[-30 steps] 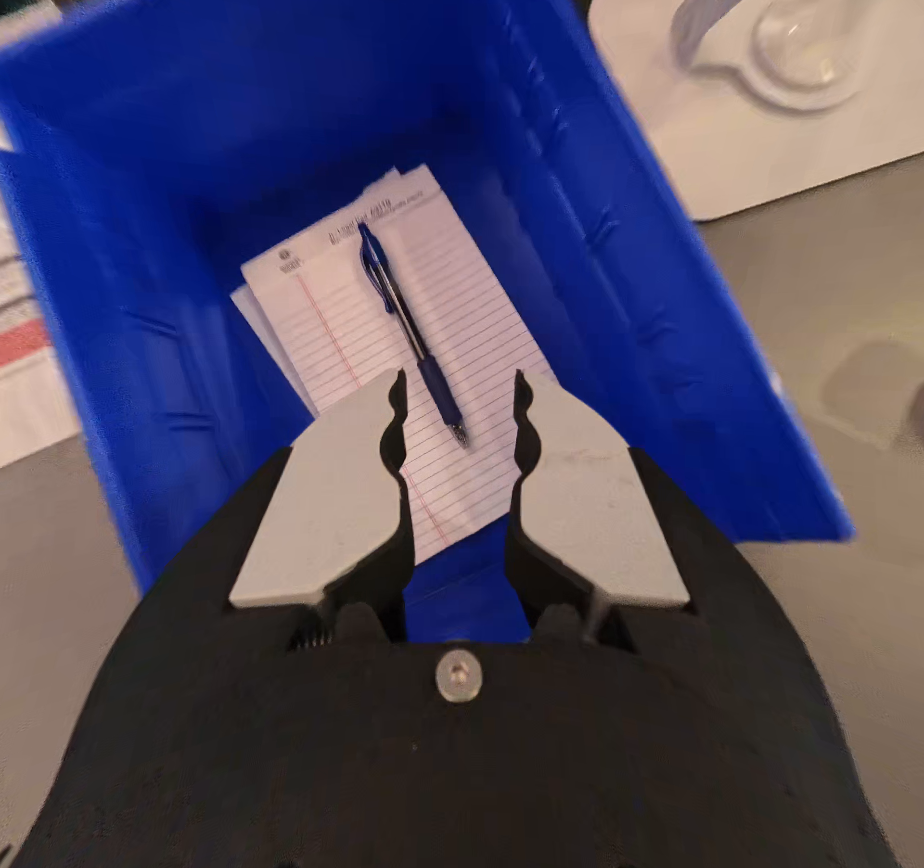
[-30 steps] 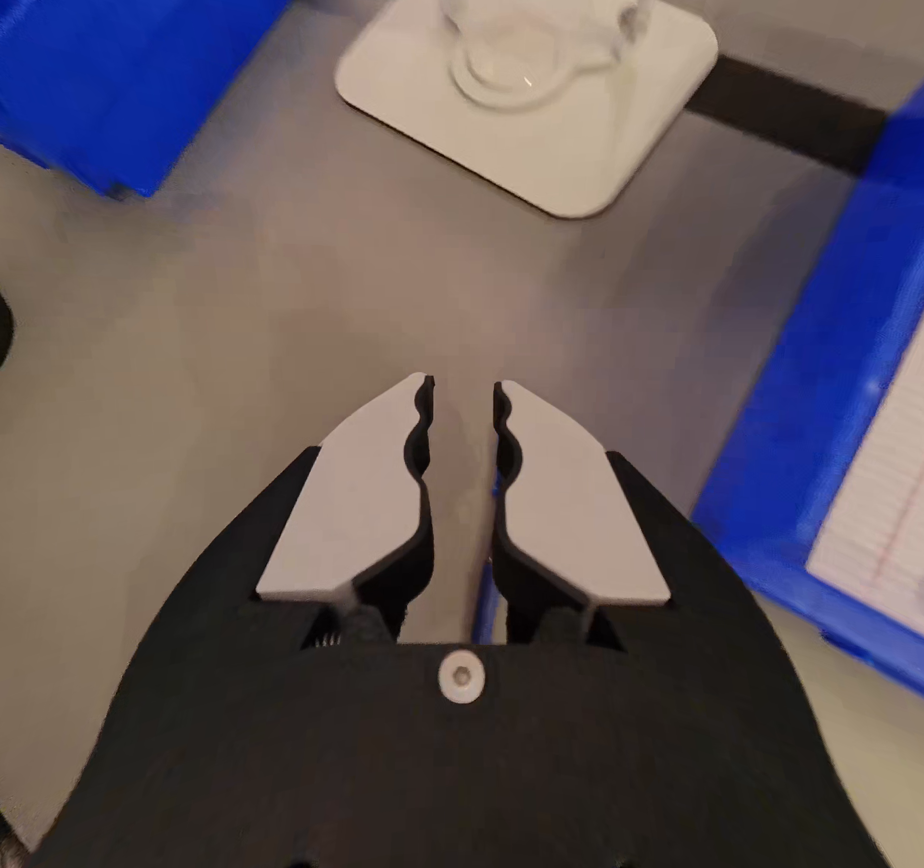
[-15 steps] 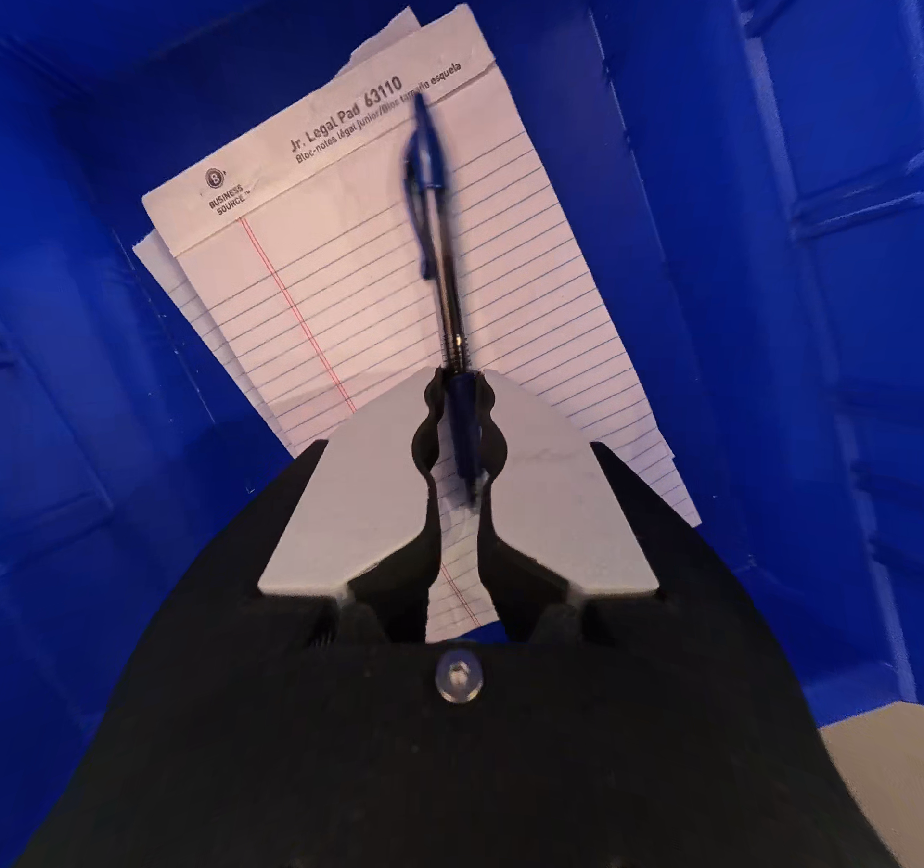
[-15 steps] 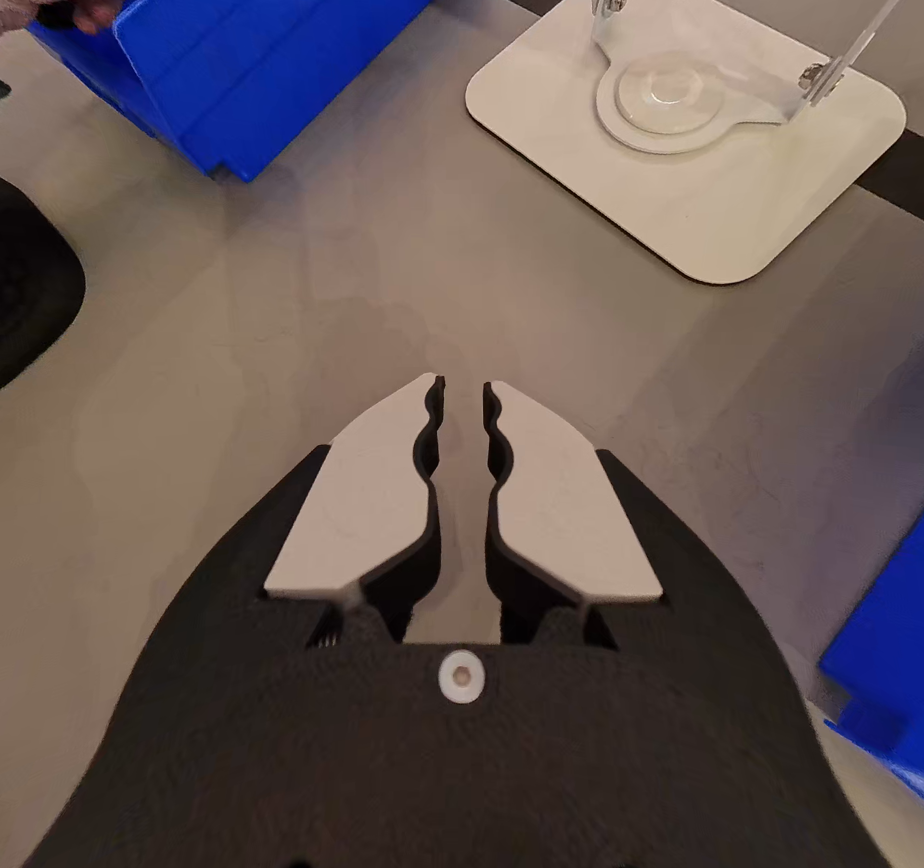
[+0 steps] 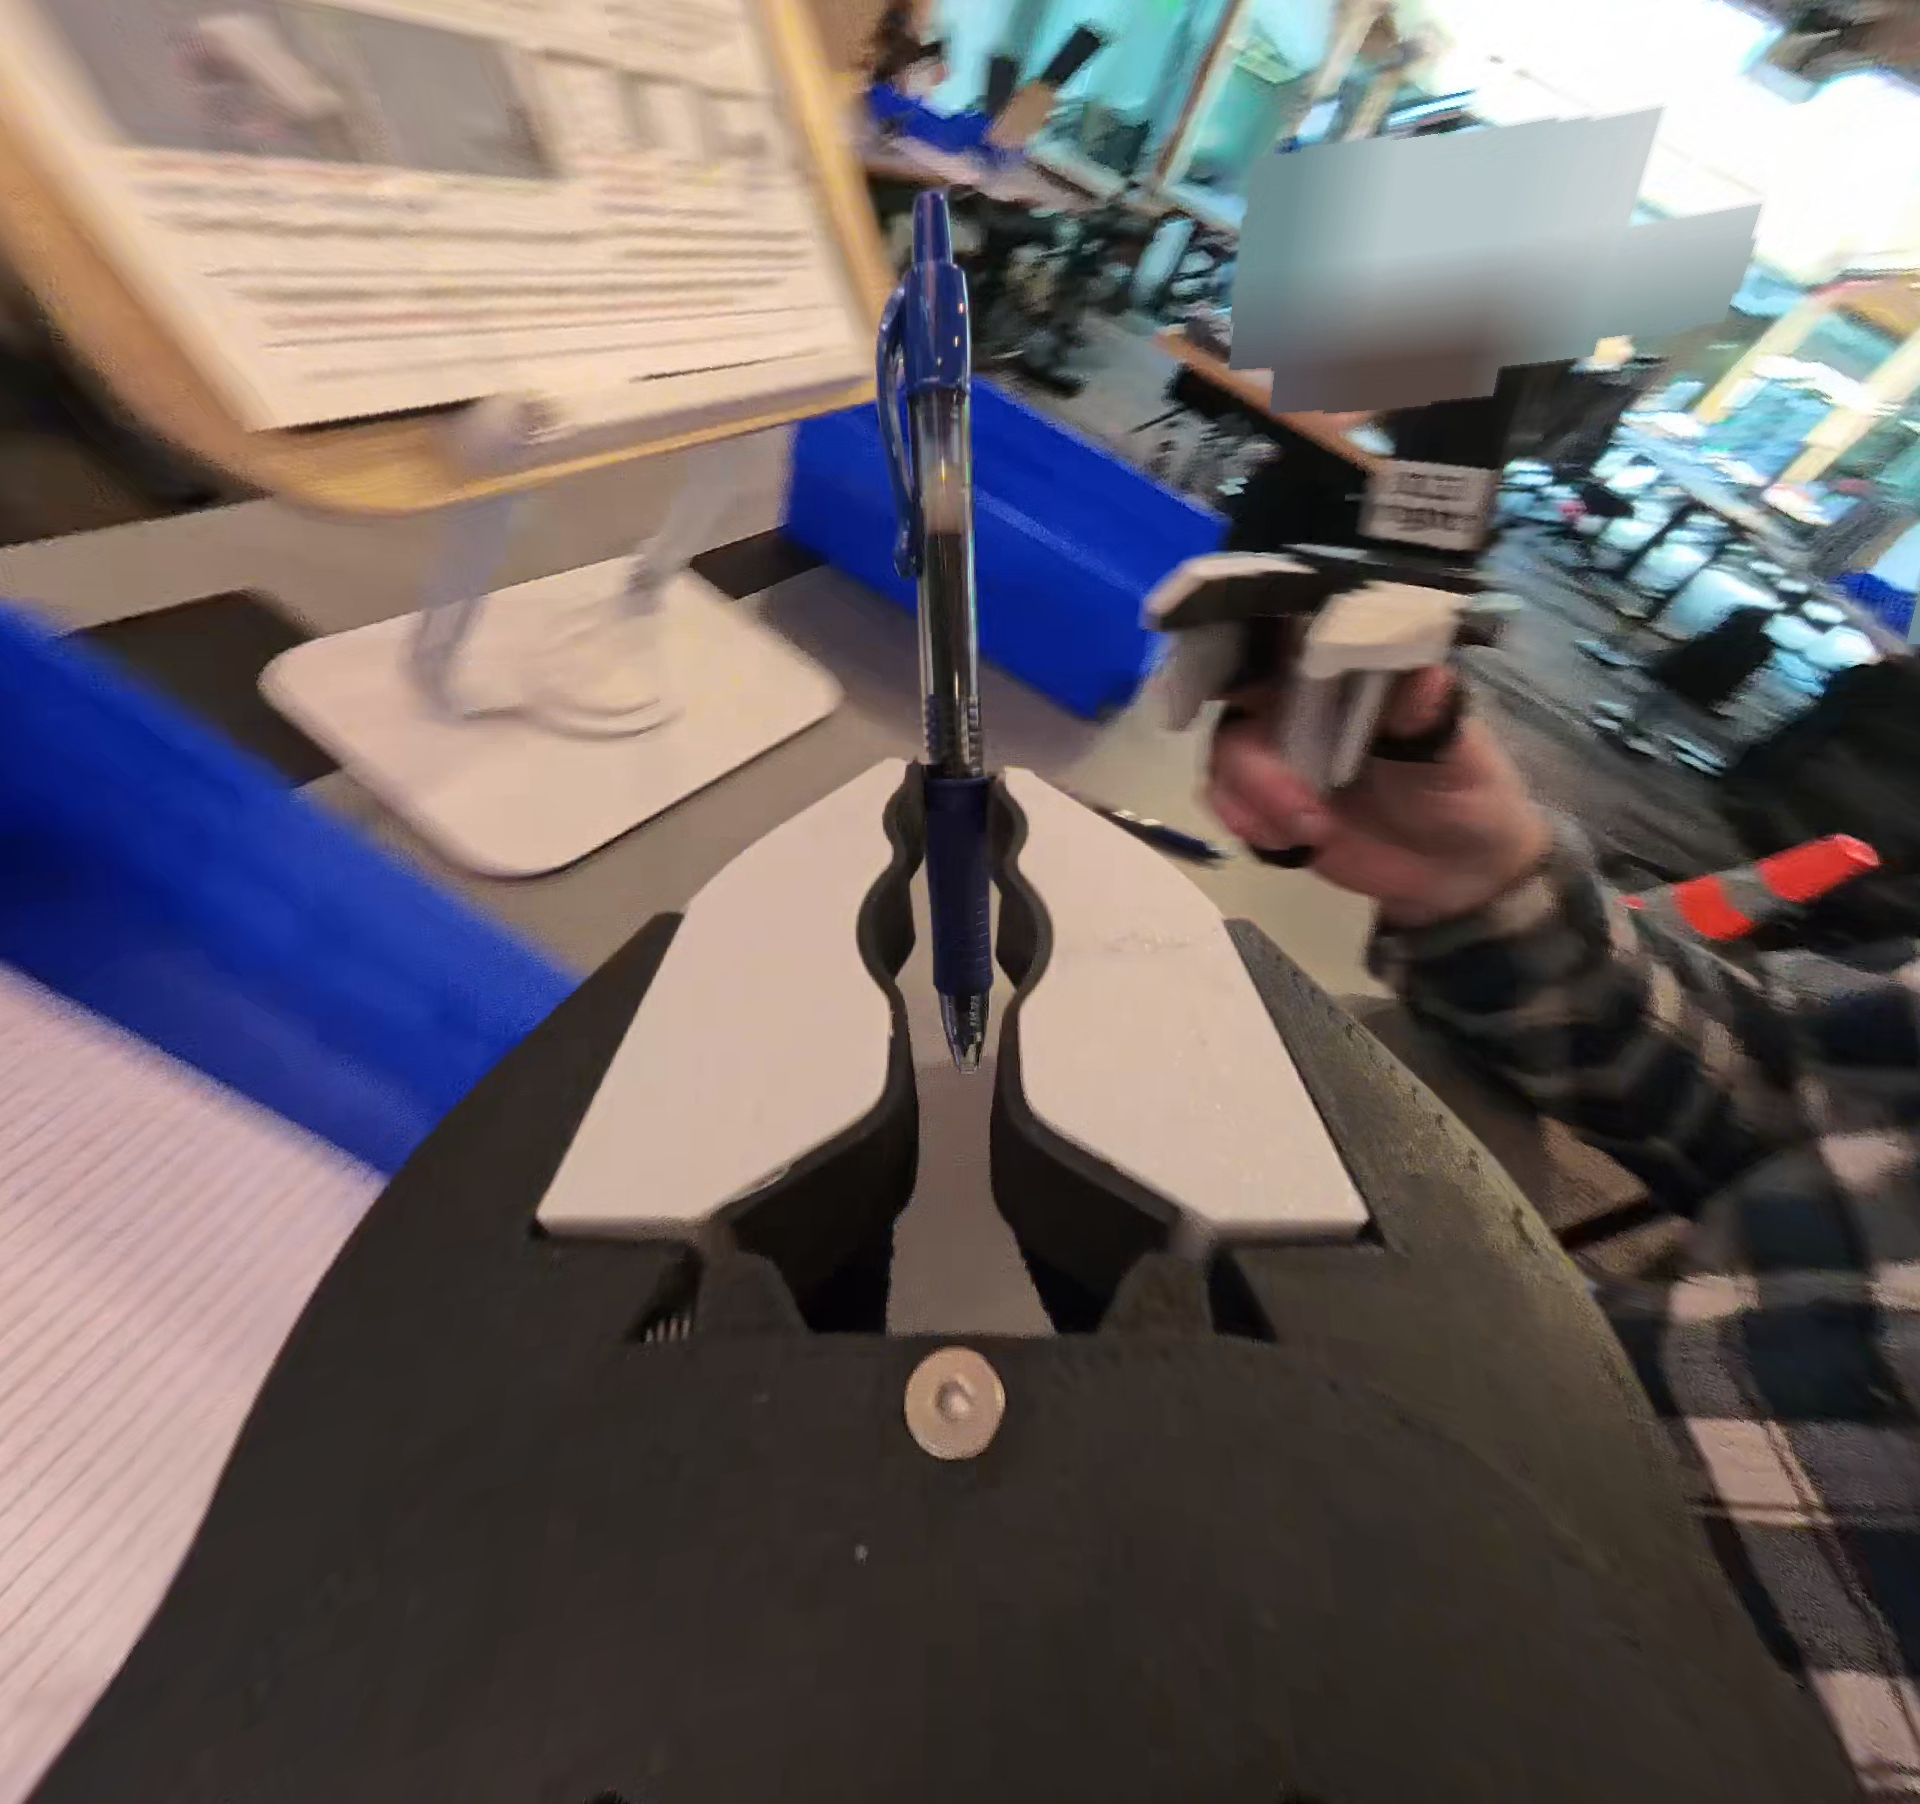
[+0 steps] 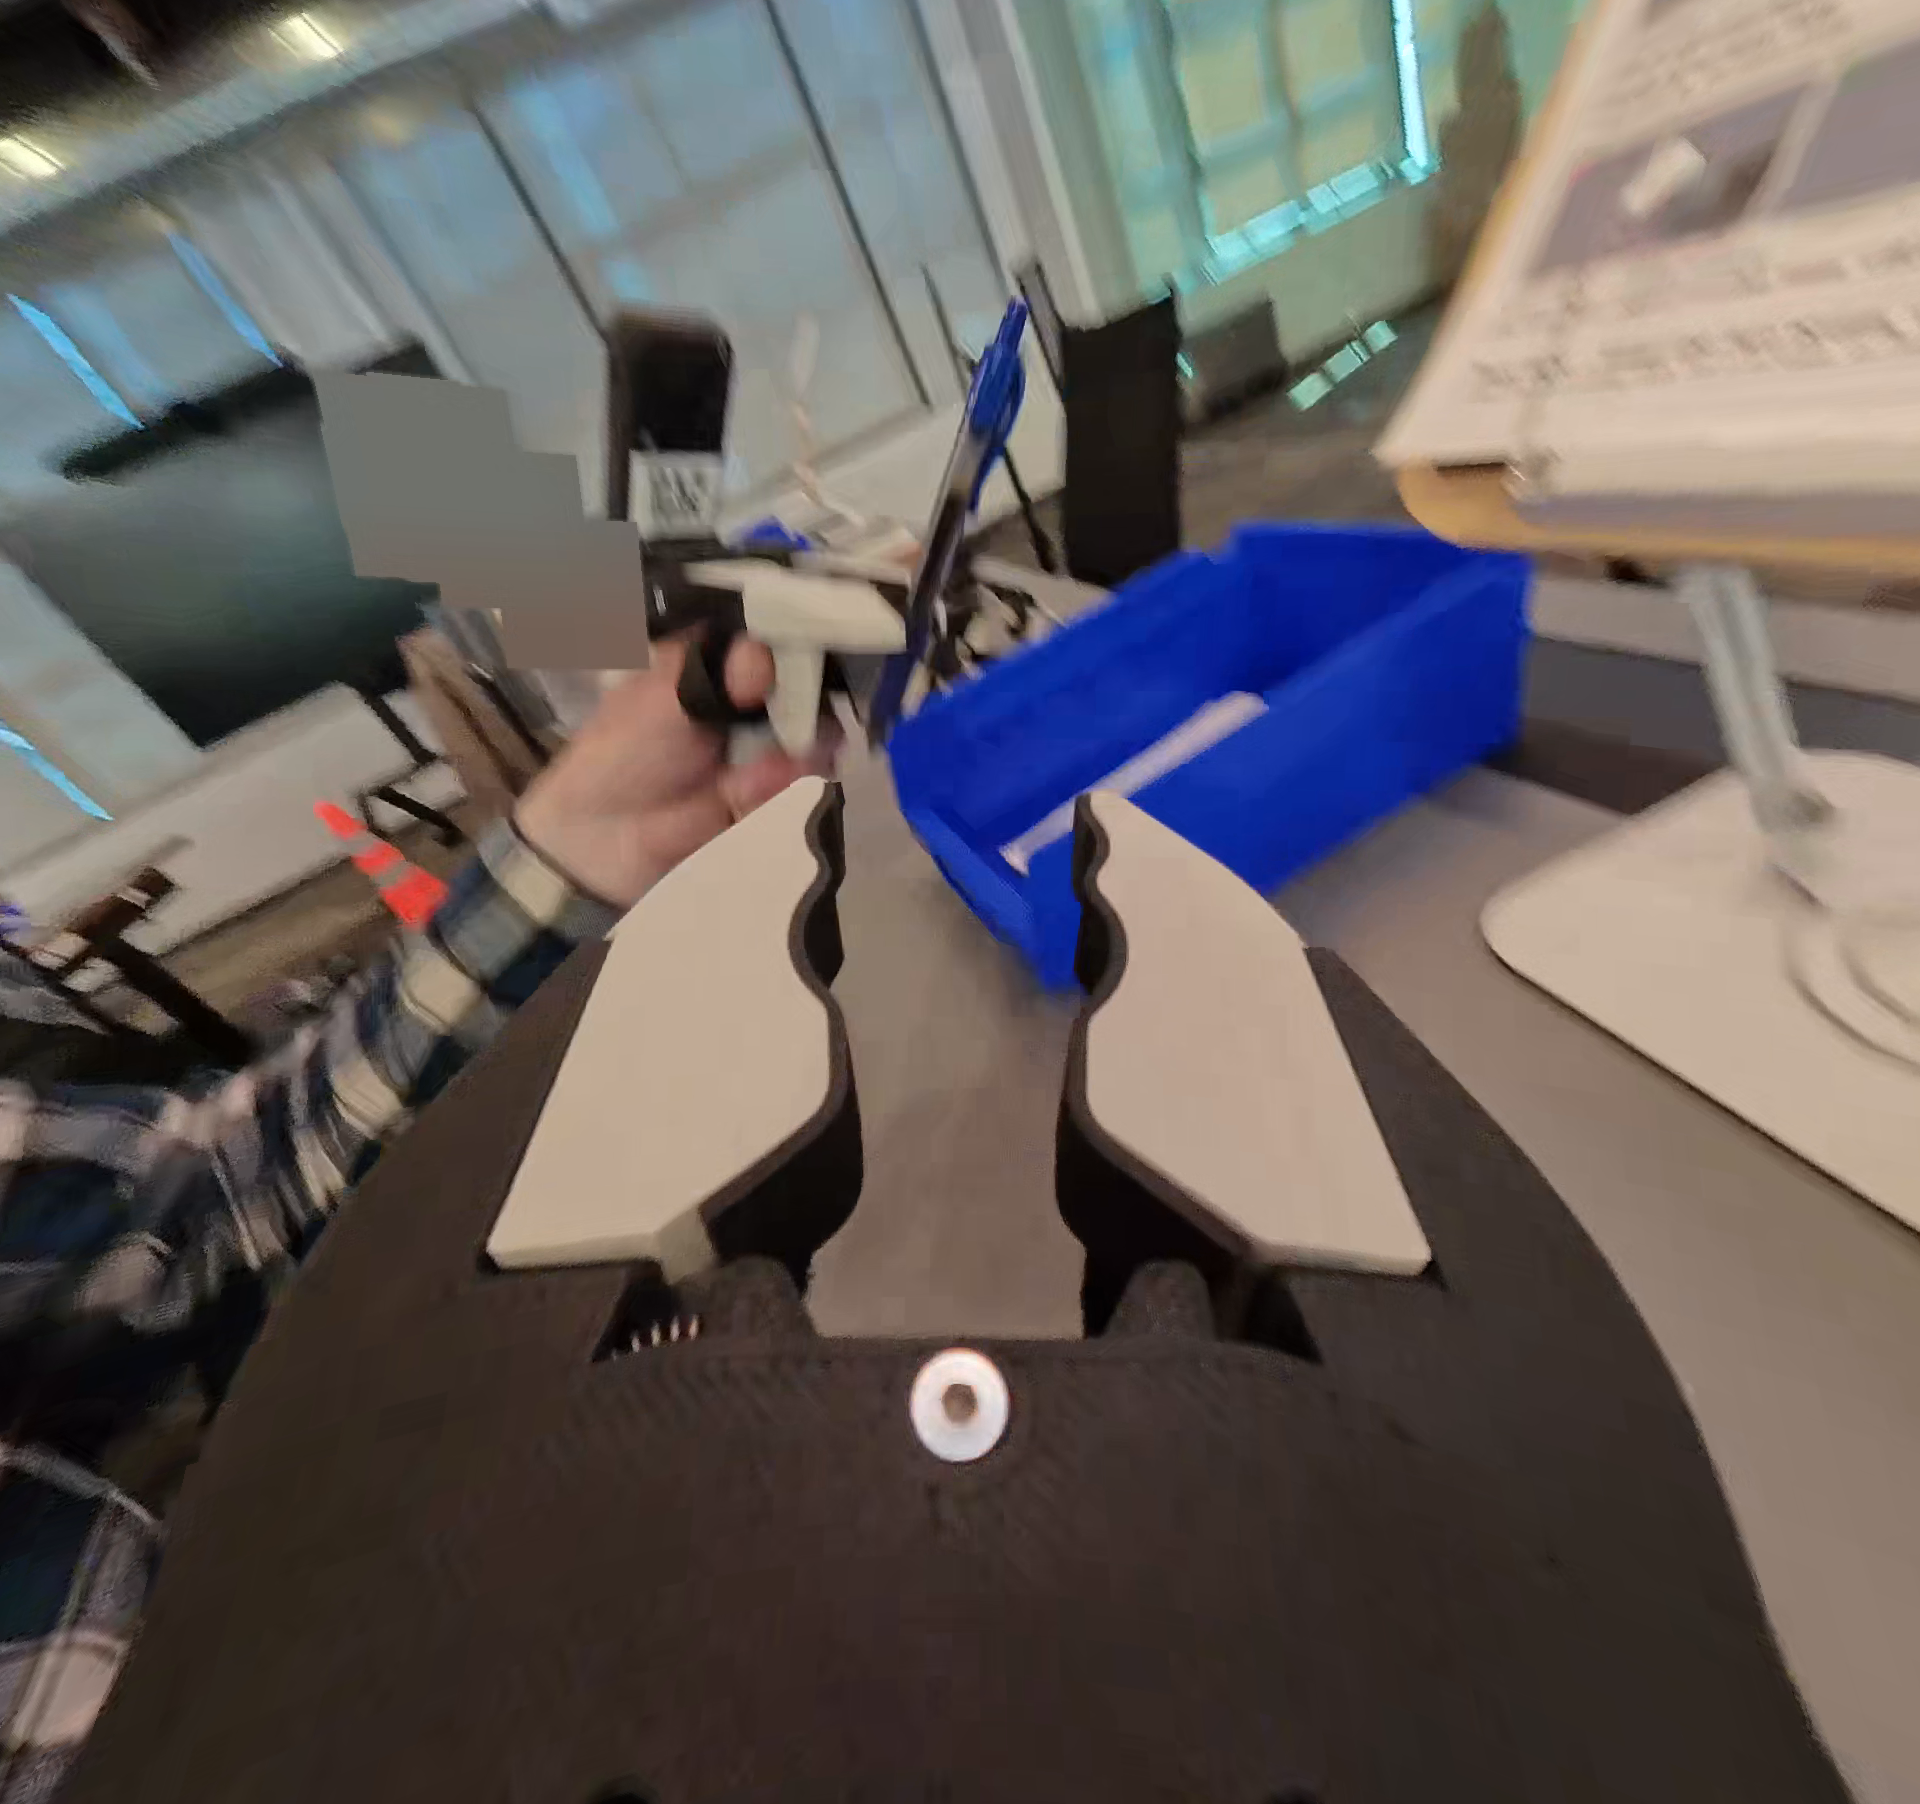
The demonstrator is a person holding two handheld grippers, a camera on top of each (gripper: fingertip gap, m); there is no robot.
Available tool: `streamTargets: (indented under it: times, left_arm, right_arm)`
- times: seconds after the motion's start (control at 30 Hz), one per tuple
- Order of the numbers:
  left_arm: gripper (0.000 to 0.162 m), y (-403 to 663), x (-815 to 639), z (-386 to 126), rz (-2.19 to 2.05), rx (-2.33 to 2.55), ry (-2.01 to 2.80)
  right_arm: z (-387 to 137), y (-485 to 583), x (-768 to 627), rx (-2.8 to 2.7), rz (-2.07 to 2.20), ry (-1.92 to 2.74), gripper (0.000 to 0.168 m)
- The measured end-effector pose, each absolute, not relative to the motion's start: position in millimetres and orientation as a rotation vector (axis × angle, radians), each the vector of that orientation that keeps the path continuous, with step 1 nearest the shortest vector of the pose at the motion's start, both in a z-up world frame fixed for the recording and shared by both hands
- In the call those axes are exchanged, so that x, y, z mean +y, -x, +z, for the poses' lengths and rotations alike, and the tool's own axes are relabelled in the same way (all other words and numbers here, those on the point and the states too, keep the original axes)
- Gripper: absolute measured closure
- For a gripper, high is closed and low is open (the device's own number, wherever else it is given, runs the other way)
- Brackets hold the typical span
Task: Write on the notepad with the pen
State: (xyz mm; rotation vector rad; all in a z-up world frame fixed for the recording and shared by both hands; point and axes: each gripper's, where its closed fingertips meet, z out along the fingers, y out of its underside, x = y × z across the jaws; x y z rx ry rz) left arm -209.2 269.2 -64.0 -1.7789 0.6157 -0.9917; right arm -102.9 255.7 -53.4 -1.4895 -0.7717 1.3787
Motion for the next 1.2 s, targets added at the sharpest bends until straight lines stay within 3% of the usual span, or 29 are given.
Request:
streamTargets:
  times: [0.2, 0.33, 0.4, 0.57, 0.7, 0.93, 1.2]
  left_arm:
    - [0.152, 124.0, 217.7, -51.0, -1.293, 0.824, 1.627]
    - [0.151, 96.6, 206.9, -56.9, -1.399, 0.874, 1.6]
    - [0.152, 91.4, 207.2, -57.3, -1.451, 0.857, 1.587]
    - [0.141, 89.1, 216.5, -62.6, -1.436, 0.823, 1.601]
    - [0.138, 116.1, 228.6, -59.5, -1.305, 0.795, 1.618]
    - [0.148, 151.6, 244.8, -62.3, -1.197, 0.714, 1.68]
    - [0.146, 175.7, 254.1, -72.5, -1.044, 0.69, 1.766]
  right_arm:
    - [-21.8, 126.7, 234.6, -0.749, 1.607, 1.252, 0.122]
    - [-19.9, 123.2, 229.5, -0.747, 1.64, 1.22, 0.137]
    - [-16.8, 118.0, 223.5, -0.755, 1.655, 1.199, 0.157]
    - [-24.9, 98.5, 233.6, -0.743, 1.484, 1.398, 0.159]
    - [-80.3, 58.5, 250.9, -0.845, 1.115, 1.832, 0.159]
    - [-208.7, -9.3, 259.9, -0.86, 0.781, 2.41, 0.159]
    - [-259.9, -26.8, 266.9, -0.832, 0.588, 2.556, 0.159]
